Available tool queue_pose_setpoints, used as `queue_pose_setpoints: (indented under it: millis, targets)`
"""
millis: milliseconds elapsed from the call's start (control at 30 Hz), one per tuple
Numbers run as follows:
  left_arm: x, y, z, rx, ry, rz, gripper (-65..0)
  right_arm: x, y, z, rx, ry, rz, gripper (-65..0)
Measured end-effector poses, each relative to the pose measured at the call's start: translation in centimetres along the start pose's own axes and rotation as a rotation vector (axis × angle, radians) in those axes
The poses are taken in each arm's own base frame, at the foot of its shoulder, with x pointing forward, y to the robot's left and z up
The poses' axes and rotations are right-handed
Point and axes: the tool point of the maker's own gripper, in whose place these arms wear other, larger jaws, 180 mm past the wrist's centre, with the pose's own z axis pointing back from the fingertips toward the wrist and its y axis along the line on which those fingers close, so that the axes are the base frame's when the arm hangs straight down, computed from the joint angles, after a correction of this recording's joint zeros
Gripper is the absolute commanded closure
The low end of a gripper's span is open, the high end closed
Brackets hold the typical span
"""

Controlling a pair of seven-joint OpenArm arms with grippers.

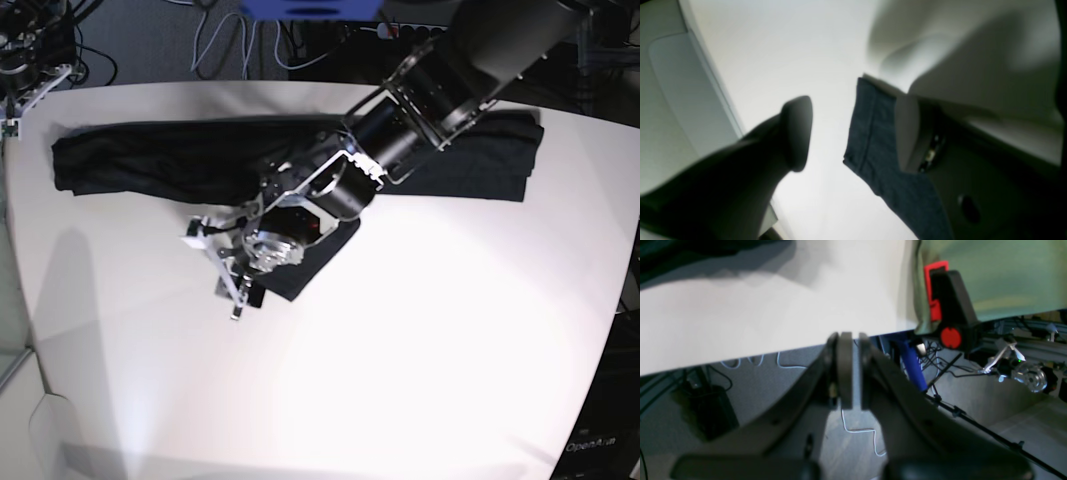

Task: Fold the T-shirt properly
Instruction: 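Reach the left gripper to the sleeve cuff and grasp it, then lift the grasped cuff with the left gripper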

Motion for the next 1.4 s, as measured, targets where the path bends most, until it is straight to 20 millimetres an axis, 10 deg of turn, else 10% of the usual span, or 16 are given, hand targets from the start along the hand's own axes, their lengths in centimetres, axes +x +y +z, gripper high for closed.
queue_pose_setpoints:
  millis: [733,967,1167,1400]
  targets:
    - [-1.5,2.5,1.1,-0.038,-0.061,0.851,-37.9,1.1,1.3,-0.3,0.033,-0.022,0.021,-4.7]
    - [1.8,-0.2,0.8,-0.115,-0.094,0.805,-37.7,1.0,1.3,-0.3,0.033,-0.018,0.022,-4.7]
    - [-1.3,-1.4,-0.3,-0.066,0.013,0.902,-37.7,1.0,1.3,-0.3,0.033,-0.018,0.022,-4.6]
    - [-0.3,-2.2,-0.9,-0.105,-0.039,0.97,-37.6,0.8,1.3,-0.3,0.033,-0.012,0.025,-4.6]
